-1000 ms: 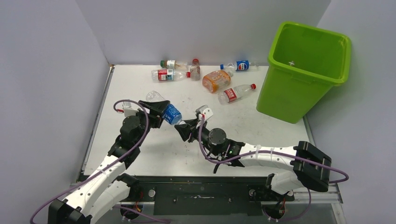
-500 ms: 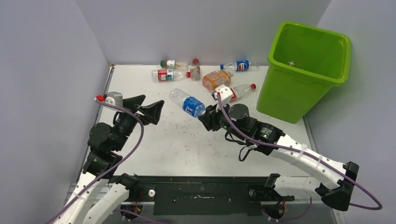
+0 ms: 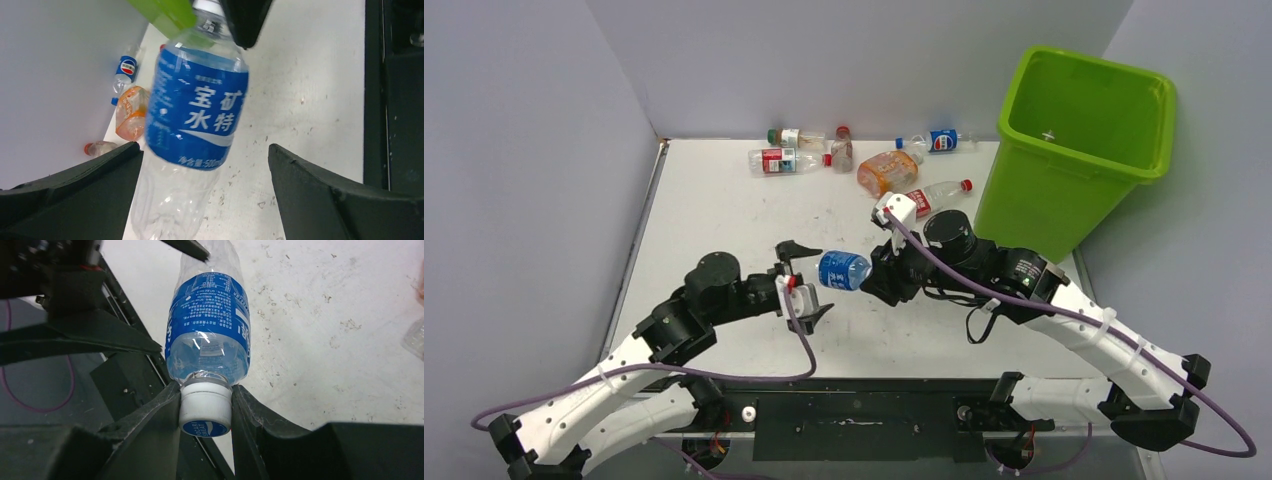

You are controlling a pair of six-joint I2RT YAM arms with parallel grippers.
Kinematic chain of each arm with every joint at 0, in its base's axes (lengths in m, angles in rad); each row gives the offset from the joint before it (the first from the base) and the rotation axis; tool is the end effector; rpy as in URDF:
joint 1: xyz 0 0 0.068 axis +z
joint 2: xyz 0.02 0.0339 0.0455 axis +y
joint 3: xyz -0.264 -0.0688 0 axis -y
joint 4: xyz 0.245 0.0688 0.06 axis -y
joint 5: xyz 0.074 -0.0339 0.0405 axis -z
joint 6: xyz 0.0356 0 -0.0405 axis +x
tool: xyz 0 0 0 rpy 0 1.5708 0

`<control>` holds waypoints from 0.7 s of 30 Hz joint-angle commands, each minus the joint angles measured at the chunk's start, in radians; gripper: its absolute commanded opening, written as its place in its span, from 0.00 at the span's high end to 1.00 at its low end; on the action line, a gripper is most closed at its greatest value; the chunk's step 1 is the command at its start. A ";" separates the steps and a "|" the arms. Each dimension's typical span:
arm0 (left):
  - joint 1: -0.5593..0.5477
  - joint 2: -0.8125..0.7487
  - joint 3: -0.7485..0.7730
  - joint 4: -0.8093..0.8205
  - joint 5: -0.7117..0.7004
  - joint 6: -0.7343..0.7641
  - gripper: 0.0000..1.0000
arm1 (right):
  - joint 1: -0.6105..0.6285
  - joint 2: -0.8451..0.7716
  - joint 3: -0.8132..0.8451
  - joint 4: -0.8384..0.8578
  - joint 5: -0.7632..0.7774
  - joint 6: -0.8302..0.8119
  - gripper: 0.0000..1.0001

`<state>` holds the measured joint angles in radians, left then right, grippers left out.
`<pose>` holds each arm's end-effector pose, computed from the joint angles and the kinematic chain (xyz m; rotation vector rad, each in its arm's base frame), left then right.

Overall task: Put the plastic bottles in the bin
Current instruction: Place the plastic bottle in the trash bin.

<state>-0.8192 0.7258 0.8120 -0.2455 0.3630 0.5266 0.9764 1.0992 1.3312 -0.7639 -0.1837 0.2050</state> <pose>0.1051 -0.1309 0.3526 1.2880 1.1826 -0.5283 0.1171 0.1848 0.4081 -0.9443 2.0146 0.8776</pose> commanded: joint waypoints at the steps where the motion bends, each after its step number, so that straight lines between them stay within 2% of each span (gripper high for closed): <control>1: -0.072 0.049 0.041 -0.061 -0.101 0.198 0.04 | 0.000 0.021 0.073 -0.026 -0.083 -0.025 0.95; 7: -0.092 0.110 0.009 0.033 -0.232 0.216 0.03 | 0.001 0.028 0.116 -0.034 -0.118 -0.020 0.95; 10: -0.094 0.115 -0.014 0.098 -0.253 0.192 0.24 | 0.002 0.022 0.120 -0.027 -0.122 -0.013 0.95; 12: -0.099 0.106 -0.050 0.158 -0.249 0.172 0.46 | 0.001 0.011 0.110 0.006 -0.131 -0.003 0.95; 14: -0.108 0.097 -0.075 0.208 -0.240 0.141 0.55 | 0.003 -0.006 0.091 0.053 -0.120 0.008 0.94; 15: -0.112 0.092 -0.080 0.225 -0.233 0.119 0.57 | 0.004 -0.021 0.072 0.083 -0.103 0.020 0.81; 16: -0.116 0.087 -0.084 0.230 -0.222 0.086 0.59 | 0.004 -0.043 0.051 0.126 -0.081 0.028 0.54; 17: -0.116 0.083 -0.086 0.268 -0.215 0.049 0.61 | 0.006 -0.068 0.015 0.174 -0.052 0.041 0.36; 18: -0.117 0.081 -0.085 0.285 -0.205 -0.003 0.63 | 0.009 -0.103 -0.026 0.238 -0.018 0.057 0.24; 21: -0.118 0.082 -0.083 0.345 -0.165 -0.180 0.70 | 0.012 -0.225 -0.173 0.466 0.079 0.099 0.09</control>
<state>-0.9295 0.8280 0.7155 -0.0814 0.1440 0.5846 0.9783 1.0290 1.2800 -0.6342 -0.2314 0.2413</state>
